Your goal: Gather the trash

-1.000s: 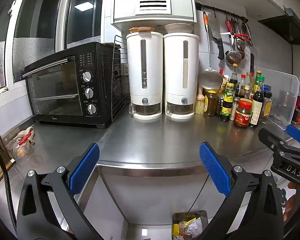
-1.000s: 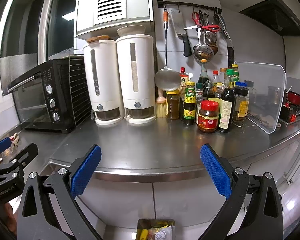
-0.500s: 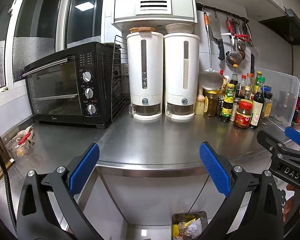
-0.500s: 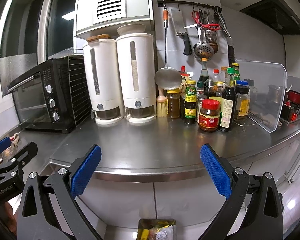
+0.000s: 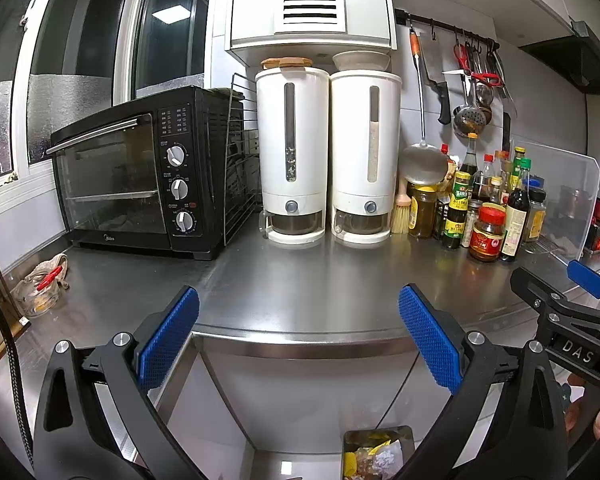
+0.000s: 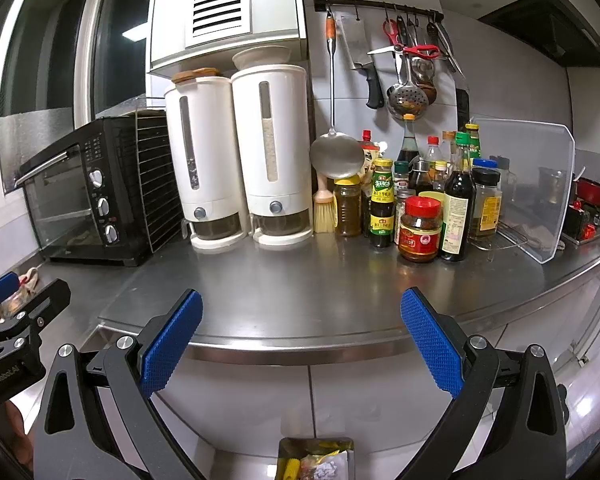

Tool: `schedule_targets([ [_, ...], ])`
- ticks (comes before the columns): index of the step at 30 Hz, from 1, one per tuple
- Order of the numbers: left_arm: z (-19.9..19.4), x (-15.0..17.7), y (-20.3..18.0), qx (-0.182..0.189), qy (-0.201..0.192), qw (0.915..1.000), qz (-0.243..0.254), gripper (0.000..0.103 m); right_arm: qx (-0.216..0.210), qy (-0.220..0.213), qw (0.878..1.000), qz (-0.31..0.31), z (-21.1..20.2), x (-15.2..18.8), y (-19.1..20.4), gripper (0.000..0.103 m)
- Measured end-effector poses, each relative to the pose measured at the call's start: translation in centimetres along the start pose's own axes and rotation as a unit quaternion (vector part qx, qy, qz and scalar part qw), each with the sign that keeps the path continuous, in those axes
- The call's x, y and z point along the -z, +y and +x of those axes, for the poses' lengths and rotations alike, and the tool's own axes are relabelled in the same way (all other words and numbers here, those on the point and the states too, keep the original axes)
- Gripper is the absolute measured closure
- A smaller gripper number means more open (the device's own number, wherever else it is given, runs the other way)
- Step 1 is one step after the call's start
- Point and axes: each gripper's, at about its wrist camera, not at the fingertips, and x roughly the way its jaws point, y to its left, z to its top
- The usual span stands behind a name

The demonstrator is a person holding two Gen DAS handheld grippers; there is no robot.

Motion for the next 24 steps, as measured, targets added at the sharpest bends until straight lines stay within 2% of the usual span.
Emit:
schedule_targets([
  [24,0.03,-0.14,-0.36,-0.005,-0.001,1.0000,0.005,0.008,0.001,0.000,1.000,0.002,0.18,-0.05,-0.25,0.003],
])
